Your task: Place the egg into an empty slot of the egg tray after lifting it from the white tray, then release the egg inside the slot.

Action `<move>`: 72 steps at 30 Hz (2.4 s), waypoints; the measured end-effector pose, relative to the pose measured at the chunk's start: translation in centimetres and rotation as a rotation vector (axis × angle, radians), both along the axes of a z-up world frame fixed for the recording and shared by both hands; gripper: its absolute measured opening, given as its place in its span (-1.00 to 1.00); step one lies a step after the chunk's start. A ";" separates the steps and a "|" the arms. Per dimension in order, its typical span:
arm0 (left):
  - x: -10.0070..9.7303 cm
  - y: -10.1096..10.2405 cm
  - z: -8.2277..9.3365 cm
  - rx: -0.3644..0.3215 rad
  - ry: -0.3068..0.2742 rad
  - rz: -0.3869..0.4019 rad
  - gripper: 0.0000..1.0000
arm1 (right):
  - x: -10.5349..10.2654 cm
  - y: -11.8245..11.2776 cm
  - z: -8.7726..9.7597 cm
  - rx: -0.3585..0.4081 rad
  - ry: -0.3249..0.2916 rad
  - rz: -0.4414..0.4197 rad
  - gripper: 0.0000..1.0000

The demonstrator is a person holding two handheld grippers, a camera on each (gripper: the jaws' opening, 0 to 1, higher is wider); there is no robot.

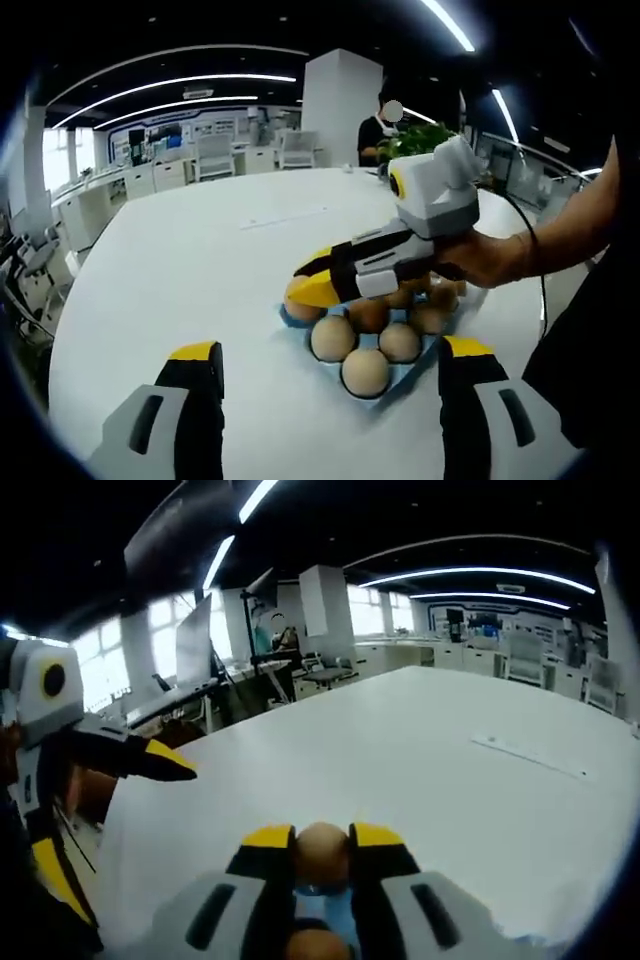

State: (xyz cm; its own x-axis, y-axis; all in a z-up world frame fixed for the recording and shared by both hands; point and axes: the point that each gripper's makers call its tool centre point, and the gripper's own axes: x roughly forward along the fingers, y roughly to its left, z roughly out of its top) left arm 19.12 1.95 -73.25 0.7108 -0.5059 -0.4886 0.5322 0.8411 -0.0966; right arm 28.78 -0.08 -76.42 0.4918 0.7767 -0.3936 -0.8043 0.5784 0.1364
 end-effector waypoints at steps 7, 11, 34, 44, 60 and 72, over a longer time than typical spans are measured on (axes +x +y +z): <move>0.2 0.2 -0.2 0.002 -0.001 0.008 0.77 | -0.3 0.2 -0.6 -0.026 0.010 0.019 -0.60; 0.3 0.2 -0.2 0.007 -0.003 0.007 0.77 | -0.5 0.3 -1.0 -0.052 0.011 0.039 -0.61; 0.2 -0.1 0.0 0.023 -0.012 0.006 0.77 | -0.6 0.3 -1.1 -0.062 0.004 0.067 -0.57; 0.2 -0.6 0.6 0.023 -0.027 -0.004 0.76 | -0.9 -0.7 -0.3 -0.053 -0.006 0.058 -0.59; 0.1 -1.2 1.0 0.025 -0.036 -0.027 0.75 | -0.6 -4.8 0.7 -0.025 -0.012 -0.025 -0.59; 0.1 -1.6 0.9 0.020 -0.030 -0.039 0.74 | 0.4 -11.1 1.2 -0.032 -0.028 -0.159 -0.60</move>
State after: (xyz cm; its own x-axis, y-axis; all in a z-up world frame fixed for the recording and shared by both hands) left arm 19.25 0.36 -72.39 0.7053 -0.5234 -0.4781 0.5668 0.8214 -0.0632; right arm 29.16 -11.17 -75.19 0.6184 0.6755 -0.4015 -0.7057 0.7022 0.0945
